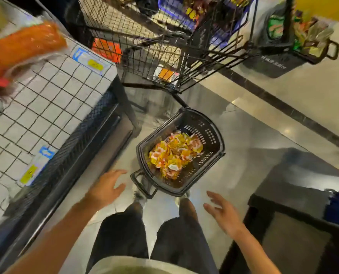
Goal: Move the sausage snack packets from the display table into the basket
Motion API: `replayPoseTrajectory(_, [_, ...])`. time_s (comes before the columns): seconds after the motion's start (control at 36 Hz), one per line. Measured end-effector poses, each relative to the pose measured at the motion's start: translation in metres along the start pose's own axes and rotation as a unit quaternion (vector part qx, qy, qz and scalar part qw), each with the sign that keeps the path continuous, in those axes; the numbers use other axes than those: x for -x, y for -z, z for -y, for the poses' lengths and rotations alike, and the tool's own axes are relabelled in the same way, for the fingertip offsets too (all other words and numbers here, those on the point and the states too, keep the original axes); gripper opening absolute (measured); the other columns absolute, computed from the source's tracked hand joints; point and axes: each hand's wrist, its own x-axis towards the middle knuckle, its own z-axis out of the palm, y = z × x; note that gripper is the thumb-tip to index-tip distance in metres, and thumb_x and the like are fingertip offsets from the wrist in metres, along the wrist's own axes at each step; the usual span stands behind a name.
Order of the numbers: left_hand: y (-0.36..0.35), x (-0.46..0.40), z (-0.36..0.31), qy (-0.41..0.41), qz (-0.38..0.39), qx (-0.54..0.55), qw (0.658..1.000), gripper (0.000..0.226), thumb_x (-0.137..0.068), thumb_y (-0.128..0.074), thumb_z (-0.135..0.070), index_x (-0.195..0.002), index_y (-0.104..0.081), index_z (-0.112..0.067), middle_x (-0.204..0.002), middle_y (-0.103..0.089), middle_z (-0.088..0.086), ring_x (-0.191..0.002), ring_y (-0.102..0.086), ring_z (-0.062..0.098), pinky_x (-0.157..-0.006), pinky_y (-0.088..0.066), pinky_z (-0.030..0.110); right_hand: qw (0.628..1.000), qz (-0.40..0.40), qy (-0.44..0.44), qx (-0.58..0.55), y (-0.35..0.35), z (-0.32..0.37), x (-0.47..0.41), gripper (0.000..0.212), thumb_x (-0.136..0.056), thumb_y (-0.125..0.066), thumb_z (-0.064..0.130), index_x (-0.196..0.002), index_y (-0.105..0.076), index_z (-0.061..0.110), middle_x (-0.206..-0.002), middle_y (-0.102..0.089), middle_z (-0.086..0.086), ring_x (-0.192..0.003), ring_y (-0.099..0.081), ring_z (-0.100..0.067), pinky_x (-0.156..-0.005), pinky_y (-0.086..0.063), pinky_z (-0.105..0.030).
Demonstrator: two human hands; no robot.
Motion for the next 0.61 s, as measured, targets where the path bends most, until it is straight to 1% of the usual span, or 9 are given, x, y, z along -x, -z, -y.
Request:
replayPoseTrajectory(0.06, [-0.022, -0.015, 0.003, 0.026, -0.008, 0.003, 1.000, 0.045, -0.095, -0.066, -0.013, -0.139, -0.056, -0.014, -0.142, -0.055, 0.006, -0.133, -0.051, 0.027, -0.117, -0.035, 0.039, 1.000, 0.027, 0.001, 0.005, 0.002, -0.002, -0.039, 0.045, -0.099, -0.064, 0.027, -0.143, -0.053, 0.022, -0.147, -0.054, 0.001, -0.128, -0.052, -0.012, -0.110, -0.044, -0.030])
replayPoseTrajectory(0.14, [-0.064, -0.044, 0.005, 0.058, 0.019, 0.004, 0.998, 0.051, -0.097, -0.064, -0.019, -0.145, -0.050, -0.016, -0.147, -0.051, 0.006, -0.135, -0.048, 0.025, -0.115, -0.038, 0.041, 0.997, 0.067, 0.004, 0.034, 0.005, -0.009, -0.102, 0.045, -0.100, -0.062, 0.025, -0.144, -0.052, 0.019, -0.148, -0.052, 0.001, -0.131, -0.052, -0.017, -0.111, -0.044, -0.035])
replayPoseTrajectory(0.22, [-0.109, -0.081, -0.003, 0.084, 0.052, 0.018, 0.995, 0.050, -0.096, -0.064, -0.017, -0.145, -0.050, -0.017, -0.148, -0.050, 0.004, -0.138, -0.045, 0.022, -0.116, -0.034, 0.034, 0.995, 0.085, 0.006, 0.055, 0.006, -0.014, -0.168, 0.044, -0.100, -0.062, 0.022, -0.143, -0.053, 0.016, -0.146, -0.053, 0.000, -0.130, -0.054, -0.019, -0.110, -0.045, -0.034])
replayPoseTrajectory(0.28, [-0.140, -0.110, -0.010, 0.095, 0.050, 0.055, 0.993, 0.047, -0.092, -0.068, -0.010, -0.138, -0.057, -0.013, -0.140, -0.056, 0.005, -0.133, -0.051, 0.024, -0.113, -0.036, 0.031, 0.994, 0.086, 0.012, 0.071, 0.006, -0.016, -0.214, 0.040, -0.100, -0.063, 0.021, -0.139, -0.057, 0.016, -0.136, -0.060, 0.000, -0.126, -0.058, -0.019, -0.104, -0.046, -0.028])
replayPoseTrajectory(0.33, [-0.169, -0.141, -0.017, 0.104, 0.051, 0.089, 0.989, 0.049, -0.091, -0.070, -0.008, -0.138, -0.057, -0.010, -0.138, -0.056, 0.008, -0.133, -0.051, 0.025, -0.113, -0.035, 0.029, 0.993, 0.083, 0.020, 0.087, 0.005, -0.019, -0.260, 0.036, -0.099, -0.064, 0.017, -0.134, -0.059, 0.015, -0.119, -0.065, 0.003, -0.113, -0.063, -0.019, -0.089, -0.047, -0.015])
replayPoseTrajectory(0.36, [-0.182, -0.157, -0.019, 0.097, 0.052, 0.097, 0.989, 0.049, -0.091, -0.069, -0.007, -0.138, -0.057, -0.010, -0.138, -0.055, 0.009, -0.132, -0.051, 0.025, -0.112, -0.035, 0.027, 0.993, 0.087, 0.016, 0.077, 0.004, -0.020, -0.283, 0.037, -0.098, -0.064, 0.014, -0.134, -0.058, 0.014, -0.118, -0.066, 0.002, -0.109, -0.064, -0.018, -0.085, -0.047, -0.013])
replayPoseTrajectory(0.47, [-0.228, -0.233, -0.021, 0.048, 0.068, 0.091, 0.992, 0.044, -0.094, -0.064, -0.006, -0.137, -0.058, -0.011, -0.139, -0.057, 0.007, -0.131, -0.052, 0.022, -0.115, -0.034, 0.031, 0.992, 0.074, 0.031, 0.098, -0.001, -0.031, -0.372, 0.045, -0.098, -0.064, 0.020, -0.142, -0.054, 0.013, -0.134, -0.063, -0.006, -0.124, -0.060, -0.024, -0.104, -0.047, -0.032])
replayPoseTrajectory(0.56, [-0.262, -0.292, -0.015, 0.039, 0.083, 0.082, 0.992, 0.042, -0.097, -0.058, -0.011, -0.138, -0.056, -0.014, -0.138, -0.058, 0.009, -0.128, -0.053, 0.023, -0.110, -0.035, 0.027, 0.991, 0.052, 0.046, 0.117, -0.007, -0.043, -0.436, 0.053, -0.096, -0.067, 0.022, -0.146, -0.050, 0.016, -0.134, -0.061, -0.001, -0.124, -0.057, -0.018, -0.101, -0.043, -0.025])
replayPoseTrajectory(0.61, [-0.283, -0.326, -0.007, 0.046, 0.102, 0.068, 0.991, 0.045, -0.099, -0.055, -0.015, -0.144, -0.050, -0.016, -0.145, -0.051, 0.012, -0.134, -0.046, 0.024, -0.109, -0.032, 0.023, 0.989, 0.045, 0.035, 0.133, -0.012, -0.053, -0.476, 0.056, -0.095, -0.069, 0.023, -0.147, -0.049, 0.017, -0.132, -0.060, 0.001, -0.124, -0.056, -0.017, -0.102, -0.043, -0.027])
